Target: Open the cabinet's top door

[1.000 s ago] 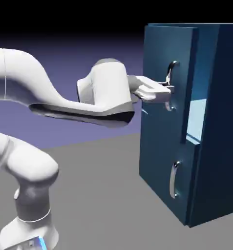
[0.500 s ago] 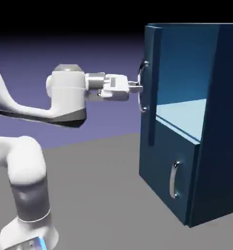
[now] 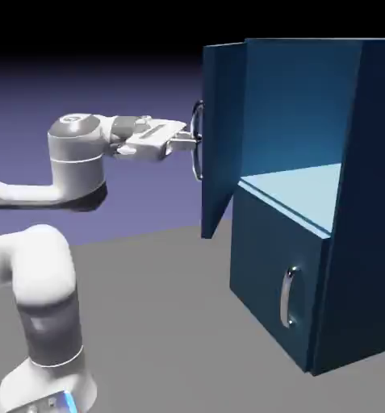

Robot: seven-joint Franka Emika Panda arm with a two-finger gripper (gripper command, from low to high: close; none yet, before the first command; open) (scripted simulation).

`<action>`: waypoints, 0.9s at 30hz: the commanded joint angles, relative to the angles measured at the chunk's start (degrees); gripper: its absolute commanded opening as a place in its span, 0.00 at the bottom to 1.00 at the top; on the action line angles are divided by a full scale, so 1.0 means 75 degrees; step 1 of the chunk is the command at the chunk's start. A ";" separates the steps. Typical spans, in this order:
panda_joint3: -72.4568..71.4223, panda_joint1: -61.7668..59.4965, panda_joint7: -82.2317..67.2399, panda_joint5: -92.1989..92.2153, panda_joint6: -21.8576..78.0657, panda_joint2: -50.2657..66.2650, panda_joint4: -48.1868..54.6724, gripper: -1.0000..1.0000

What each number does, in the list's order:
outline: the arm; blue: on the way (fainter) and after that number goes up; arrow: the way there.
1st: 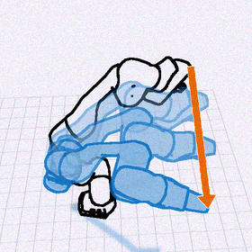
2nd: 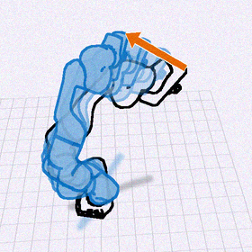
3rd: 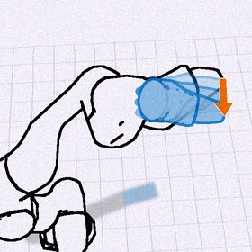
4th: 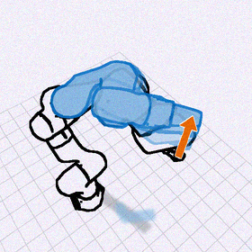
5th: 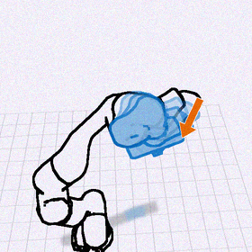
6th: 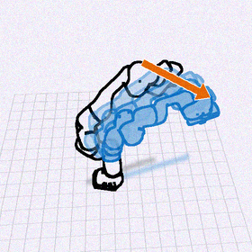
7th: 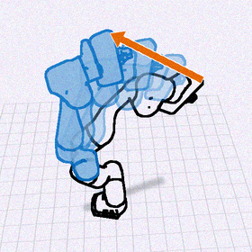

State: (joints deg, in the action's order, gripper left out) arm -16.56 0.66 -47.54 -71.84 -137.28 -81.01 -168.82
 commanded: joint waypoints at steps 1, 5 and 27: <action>-0.0277 0.0095 -0.0071 0.0326 0.0308 -0.0050 0.0027 0.00; -0.1385 0.0355 -0.0222 0.1464 0.1536 -0.0070 0.0282 0.00; -0.6584 -0.3009 -0.0373 0.5396 0.7914 0.1412 0.5361 0.00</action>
State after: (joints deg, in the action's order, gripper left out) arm -65.92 -21.90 -50.34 -31.37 -77.86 -70.42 -128.60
